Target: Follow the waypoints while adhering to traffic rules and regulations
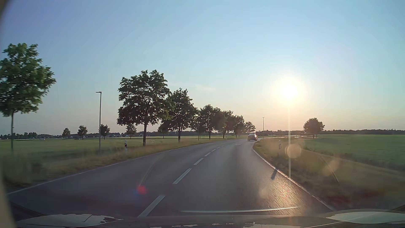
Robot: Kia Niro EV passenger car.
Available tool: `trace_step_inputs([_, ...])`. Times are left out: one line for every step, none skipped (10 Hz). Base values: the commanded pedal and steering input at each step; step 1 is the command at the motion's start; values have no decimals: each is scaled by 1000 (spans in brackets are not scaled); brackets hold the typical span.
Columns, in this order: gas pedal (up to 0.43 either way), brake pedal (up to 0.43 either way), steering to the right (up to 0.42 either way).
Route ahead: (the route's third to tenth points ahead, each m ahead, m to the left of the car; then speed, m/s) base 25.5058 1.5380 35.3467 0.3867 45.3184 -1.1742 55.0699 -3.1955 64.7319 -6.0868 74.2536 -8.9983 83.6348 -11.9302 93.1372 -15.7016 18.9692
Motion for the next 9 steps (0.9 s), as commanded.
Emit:
trace_step_inputs([189,18,31])
trace_step_inputs([189,18,31])
trace_step_inputs([189,18,31])
trace_step_inputs([189,12,30])
trace_step_inputs([189,18,29])
trace_step_inputs([189,18,28])
trace_step_inputs([189,18,27])
trace_step_inputs([189,12,26])
trace_step_inputs([189,18,26])
